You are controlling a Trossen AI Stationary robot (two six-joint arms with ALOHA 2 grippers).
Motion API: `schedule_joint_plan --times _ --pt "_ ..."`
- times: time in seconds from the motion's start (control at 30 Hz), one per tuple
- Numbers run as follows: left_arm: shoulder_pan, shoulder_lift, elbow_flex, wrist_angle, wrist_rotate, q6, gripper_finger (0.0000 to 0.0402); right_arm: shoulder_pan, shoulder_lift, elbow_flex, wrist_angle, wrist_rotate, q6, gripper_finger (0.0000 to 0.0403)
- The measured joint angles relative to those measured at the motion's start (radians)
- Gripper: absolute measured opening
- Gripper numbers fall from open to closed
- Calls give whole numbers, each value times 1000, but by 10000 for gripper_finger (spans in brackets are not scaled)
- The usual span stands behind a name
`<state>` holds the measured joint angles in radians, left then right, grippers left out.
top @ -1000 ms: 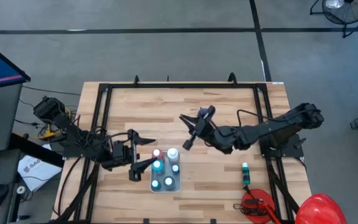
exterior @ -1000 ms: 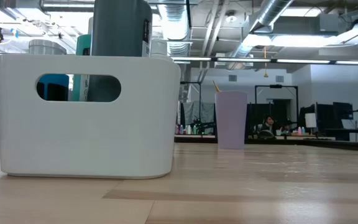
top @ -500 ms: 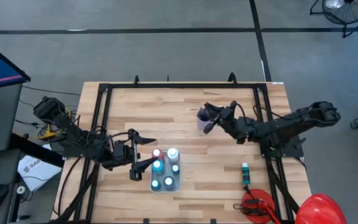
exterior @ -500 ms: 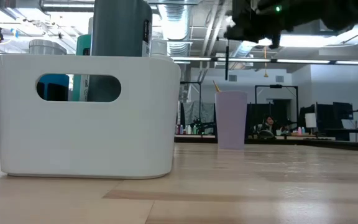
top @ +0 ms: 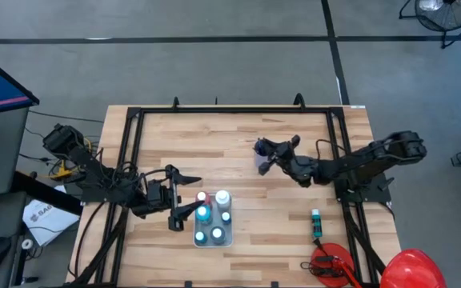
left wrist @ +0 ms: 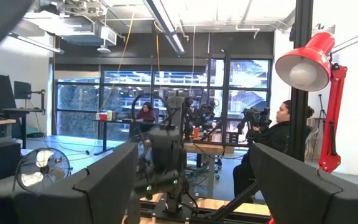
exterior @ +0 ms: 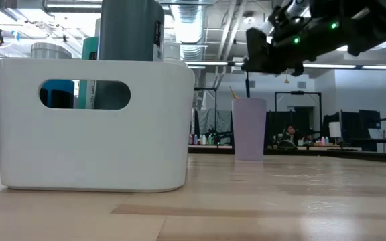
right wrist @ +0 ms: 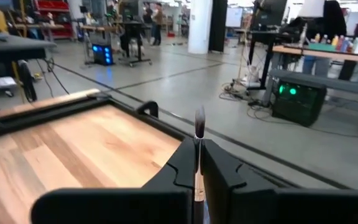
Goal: Pick & Place Paint Supplies
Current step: Put the silver paint brush into the violet cup, then put the black and green paint bottle into the white bin
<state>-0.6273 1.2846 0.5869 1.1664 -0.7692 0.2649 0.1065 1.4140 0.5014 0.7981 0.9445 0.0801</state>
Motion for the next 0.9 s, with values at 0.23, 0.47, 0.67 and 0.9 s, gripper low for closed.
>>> schedule_joint_plan --times 0.23,0.47,0.67,0.9 --pt "-2 0 0 0 0 0 303 -16 74 0 -4 72 70 28" --pt "-2 0 0 -2 0 0 302 -6 72 0 -14 104 93 60" --pt "-2 0 0 -8 0 0 302 26 70 0 -9 106 81 72" --pt "-2 0 0 -8 0 0 302 61 70 0 2 142 78 100"
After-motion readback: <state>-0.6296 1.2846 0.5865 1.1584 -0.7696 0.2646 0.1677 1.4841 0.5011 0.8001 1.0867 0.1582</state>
